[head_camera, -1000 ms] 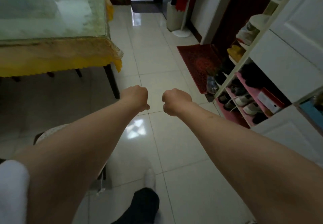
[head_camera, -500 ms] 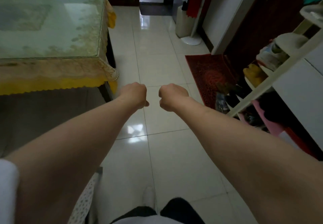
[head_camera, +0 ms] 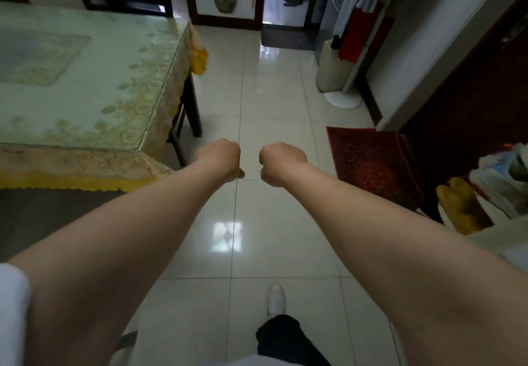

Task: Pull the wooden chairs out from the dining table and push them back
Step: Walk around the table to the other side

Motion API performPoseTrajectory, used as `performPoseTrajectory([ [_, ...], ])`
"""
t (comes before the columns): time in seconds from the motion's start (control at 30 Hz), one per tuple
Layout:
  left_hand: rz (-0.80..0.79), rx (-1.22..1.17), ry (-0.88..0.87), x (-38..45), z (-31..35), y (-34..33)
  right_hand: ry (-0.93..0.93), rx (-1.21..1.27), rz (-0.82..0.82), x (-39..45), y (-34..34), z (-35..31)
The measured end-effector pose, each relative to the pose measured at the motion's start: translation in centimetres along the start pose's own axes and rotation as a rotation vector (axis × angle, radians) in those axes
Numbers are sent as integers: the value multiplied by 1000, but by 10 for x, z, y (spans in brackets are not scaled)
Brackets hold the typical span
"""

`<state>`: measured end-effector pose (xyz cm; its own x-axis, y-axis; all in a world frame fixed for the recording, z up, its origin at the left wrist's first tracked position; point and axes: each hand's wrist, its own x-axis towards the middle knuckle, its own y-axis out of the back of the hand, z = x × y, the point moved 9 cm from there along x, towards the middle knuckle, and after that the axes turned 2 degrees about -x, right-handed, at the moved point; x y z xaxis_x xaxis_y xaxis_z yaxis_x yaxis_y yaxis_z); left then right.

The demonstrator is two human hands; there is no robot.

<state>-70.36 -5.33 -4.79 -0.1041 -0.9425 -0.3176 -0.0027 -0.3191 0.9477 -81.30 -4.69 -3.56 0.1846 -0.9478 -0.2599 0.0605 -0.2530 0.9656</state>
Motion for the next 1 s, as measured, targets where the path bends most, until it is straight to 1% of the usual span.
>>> performPoseTrajectory([
  [0.17, 27, -50, 98, 89, 10, 57, 77, -58, 20, 96, 52, 48],
  [0.3, 7, -69, 138, 150, 15, 79, 130, -76, 0, 166, 70, 73],
  [0.43, -12, -81, 181, 220, 4, 98, 183, -87, -25, 237, 77, 87],
  [0.57, 11, -89, 198, 301, -11, 128, 192, -91, -17, 317, 92, 101],
  [0.7, 32, -94, 189, 382, -24, 154, 187, -76, -3, 400, 116, 112],
  [0.77, 19, -94, 199, 422, -31, 165, 198, -82, -7, 445, 131, 113],
  [0.8, 9, -96, 199, 430, -30, 164, 194, -83, -9, 454, 133, 115],
  [1.0, 9, -119, 239, 541, -45, 213, 220, -57, -19, 571, 175, 130],
])
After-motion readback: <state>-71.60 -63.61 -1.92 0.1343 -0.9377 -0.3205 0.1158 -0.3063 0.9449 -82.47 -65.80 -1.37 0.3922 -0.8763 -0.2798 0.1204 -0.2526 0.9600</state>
